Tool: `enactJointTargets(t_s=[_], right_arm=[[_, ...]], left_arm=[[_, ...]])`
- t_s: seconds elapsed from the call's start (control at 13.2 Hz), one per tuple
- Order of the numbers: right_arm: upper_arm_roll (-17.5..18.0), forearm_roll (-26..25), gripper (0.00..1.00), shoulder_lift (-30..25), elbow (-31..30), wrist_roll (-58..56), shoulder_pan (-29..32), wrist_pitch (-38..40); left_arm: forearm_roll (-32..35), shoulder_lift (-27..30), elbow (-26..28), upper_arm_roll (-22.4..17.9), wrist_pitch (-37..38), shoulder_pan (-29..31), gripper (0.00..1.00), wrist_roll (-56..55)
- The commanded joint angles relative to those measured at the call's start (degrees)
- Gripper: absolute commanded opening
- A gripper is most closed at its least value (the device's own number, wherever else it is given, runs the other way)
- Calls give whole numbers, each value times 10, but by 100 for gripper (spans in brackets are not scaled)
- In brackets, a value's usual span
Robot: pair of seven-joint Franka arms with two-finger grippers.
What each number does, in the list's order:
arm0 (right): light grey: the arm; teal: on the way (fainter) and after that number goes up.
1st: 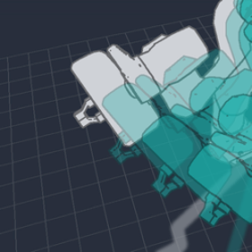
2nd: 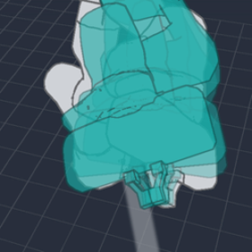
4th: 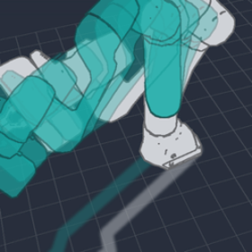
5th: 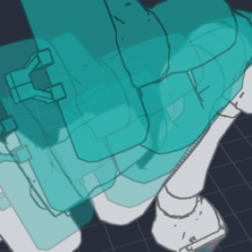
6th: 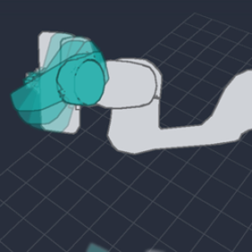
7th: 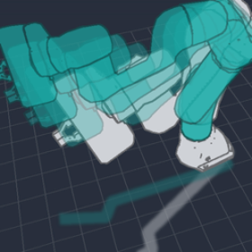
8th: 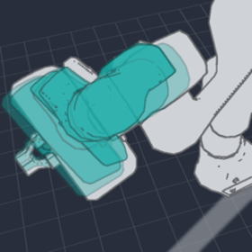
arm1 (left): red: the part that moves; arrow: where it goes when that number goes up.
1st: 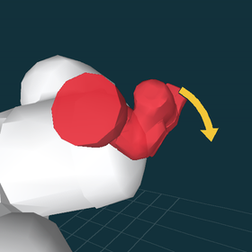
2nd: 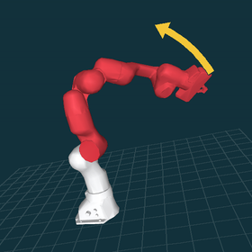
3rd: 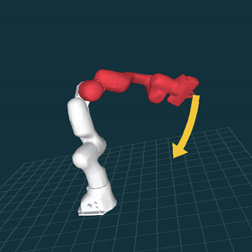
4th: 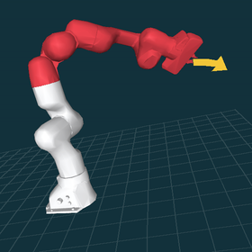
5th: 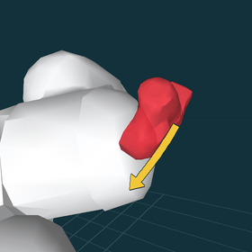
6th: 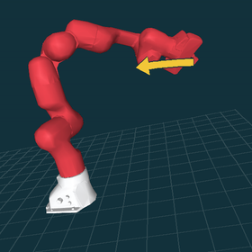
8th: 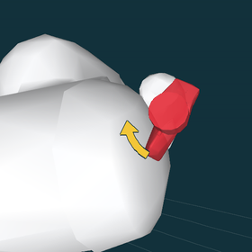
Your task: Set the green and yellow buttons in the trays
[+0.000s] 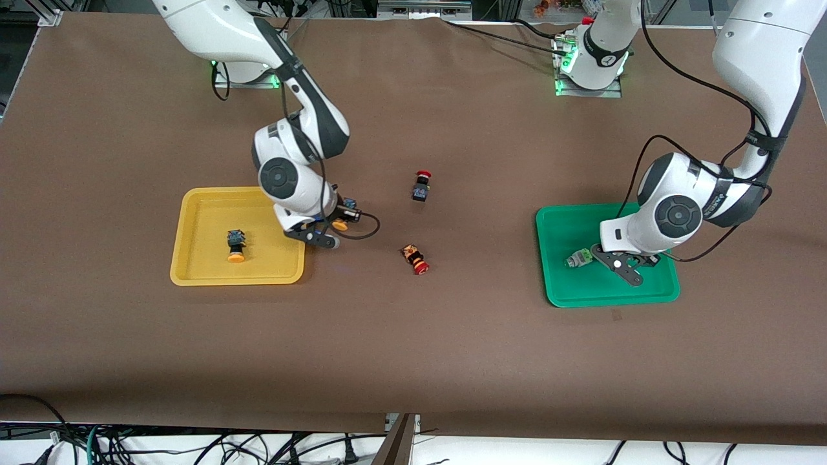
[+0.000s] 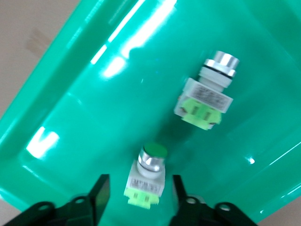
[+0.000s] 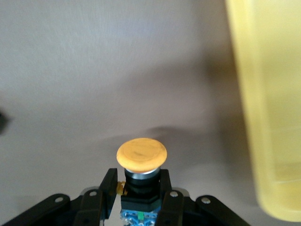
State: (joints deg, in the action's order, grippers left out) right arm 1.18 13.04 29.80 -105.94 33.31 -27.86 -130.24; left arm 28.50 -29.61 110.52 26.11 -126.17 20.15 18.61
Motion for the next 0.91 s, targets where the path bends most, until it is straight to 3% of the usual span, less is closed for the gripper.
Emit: enactJointTargets(t_s=[0.0, 0.23, 0.3, 0.53, 0.61, 0.68, 0.76, 0.83], right_arm=[[-55, -6, 22, -8, 39, -110, 0, 73], [-118, -5, 23, -2, 42, -269, 8, 83], [-122, -5, 25, 8, 42, -305, 23, 79], [-122, 5, 44, 27, 36, -326, 44, 71], [-121, 5, 58, 27, 36, -323, 44, 72], [-121, 5, 83, 25, 37, -317, 44, 76], [-121, 6, 99, 21, 39, -309, 41, 81], [-121, 6, 99, 15, 41, -289, 40, 82]], left_arm=[[-14, 60, -8, 12, 29, 9, 100, 4], [-155, 106, -112, 30, 194, 7, 100, -15], [-171, 106, -167, 32, 258, 2, 100, -37], [-168, 105, -295, 50, 407, -27, 100, -129], [-175, 110, -312, 46, 429, -34, 100, -133], [-175, 126, -321, 42, 431, -42, 100, -139], [-177, 139, -326, 30, 421, -52, 100, -152], [-199, 163, -320, -9, 396, -71, 100, -163]])
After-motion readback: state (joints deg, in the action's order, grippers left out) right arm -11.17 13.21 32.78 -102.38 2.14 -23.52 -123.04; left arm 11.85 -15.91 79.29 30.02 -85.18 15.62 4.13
